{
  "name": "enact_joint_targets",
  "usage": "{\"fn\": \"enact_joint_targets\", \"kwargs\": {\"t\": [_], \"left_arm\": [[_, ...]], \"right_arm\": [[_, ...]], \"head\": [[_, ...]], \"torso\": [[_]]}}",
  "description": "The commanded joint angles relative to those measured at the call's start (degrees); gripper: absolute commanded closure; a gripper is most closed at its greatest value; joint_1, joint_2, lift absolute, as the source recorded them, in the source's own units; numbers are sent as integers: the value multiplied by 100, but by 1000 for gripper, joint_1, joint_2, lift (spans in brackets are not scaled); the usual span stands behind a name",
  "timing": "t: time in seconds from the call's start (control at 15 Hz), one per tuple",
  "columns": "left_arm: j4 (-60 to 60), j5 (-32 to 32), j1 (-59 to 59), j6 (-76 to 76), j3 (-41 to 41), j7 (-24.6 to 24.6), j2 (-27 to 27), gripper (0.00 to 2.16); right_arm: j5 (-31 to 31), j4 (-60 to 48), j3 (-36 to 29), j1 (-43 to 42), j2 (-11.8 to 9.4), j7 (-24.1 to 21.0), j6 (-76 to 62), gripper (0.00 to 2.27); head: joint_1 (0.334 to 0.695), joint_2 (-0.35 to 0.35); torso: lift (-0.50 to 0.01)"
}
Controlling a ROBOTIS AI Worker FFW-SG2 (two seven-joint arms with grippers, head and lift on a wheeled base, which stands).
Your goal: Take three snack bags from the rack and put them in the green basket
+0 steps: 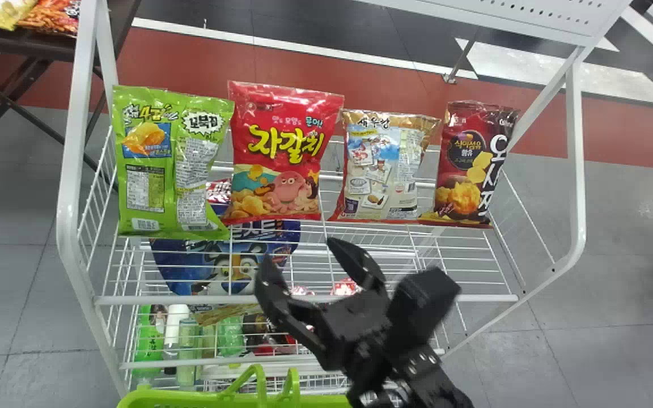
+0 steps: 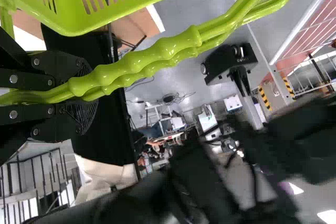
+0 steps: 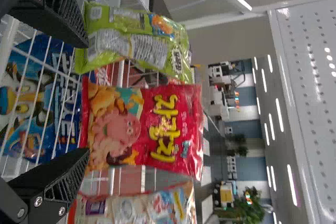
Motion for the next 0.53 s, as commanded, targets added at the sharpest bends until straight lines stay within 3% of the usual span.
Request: {"fn": "enact_joint_targets", "kwargs": {"t": [0.0,0.2,0.47], "left_arm": [[-21,-15,10,-156,-39,8,53,2128],[-48,-24,28,-209,-83,8,115,2128],[-83,-50,28,-332,-162,61,176,2128]], "right_arm": [[54,110,359,-703,11,-46,570,127],[-43,479,552,-1520,20,-169,1221,127],[-157,1217,728,-2372,152,-239,1449,130]], "head": [[695,-350],[695,-350],[695,-263]], "torso": [[-6],[-6],[-6]]}}
